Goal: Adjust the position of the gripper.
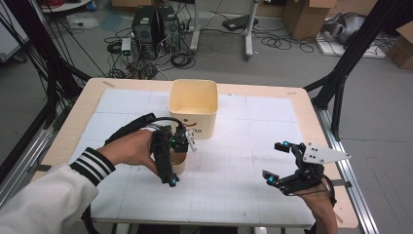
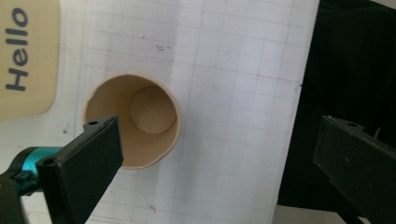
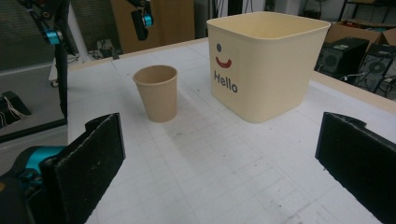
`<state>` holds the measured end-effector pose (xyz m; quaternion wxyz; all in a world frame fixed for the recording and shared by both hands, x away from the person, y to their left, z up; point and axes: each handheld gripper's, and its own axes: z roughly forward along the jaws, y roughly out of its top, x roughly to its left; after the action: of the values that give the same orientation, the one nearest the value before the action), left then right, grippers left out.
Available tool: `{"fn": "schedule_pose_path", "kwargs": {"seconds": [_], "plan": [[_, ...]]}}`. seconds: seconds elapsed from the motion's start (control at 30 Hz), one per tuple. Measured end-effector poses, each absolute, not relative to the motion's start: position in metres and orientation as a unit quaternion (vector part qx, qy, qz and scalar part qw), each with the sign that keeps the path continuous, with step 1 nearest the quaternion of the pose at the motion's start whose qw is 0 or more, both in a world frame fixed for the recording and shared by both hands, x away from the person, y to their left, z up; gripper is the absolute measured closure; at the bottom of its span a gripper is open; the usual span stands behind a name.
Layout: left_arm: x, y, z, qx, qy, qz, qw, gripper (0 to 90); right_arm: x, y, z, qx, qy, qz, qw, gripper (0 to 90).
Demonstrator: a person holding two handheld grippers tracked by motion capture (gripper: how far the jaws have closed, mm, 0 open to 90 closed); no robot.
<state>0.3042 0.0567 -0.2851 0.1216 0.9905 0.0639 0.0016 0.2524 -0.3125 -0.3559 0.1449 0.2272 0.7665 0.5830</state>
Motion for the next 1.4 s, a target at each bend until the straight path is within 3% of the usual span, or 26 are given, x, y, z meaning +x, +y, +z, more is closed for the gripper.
{"fn": "schedule_pose_path", "kwargs": {"seconds": [0.9,1.4], "plan": [[0.352,0.075,-0.284,0.981,0.149,0.011,0.128,1.8,0.253,-0.31,-0.357,0.227,0.768,0.582,0.141,0.2],[0.359,0.072,-0.285,0.981,0.157,0.017,0.117,1.8,0.258,-0.306,-0.356,0.219,0.768,0.585,0.142,0.2]]}}
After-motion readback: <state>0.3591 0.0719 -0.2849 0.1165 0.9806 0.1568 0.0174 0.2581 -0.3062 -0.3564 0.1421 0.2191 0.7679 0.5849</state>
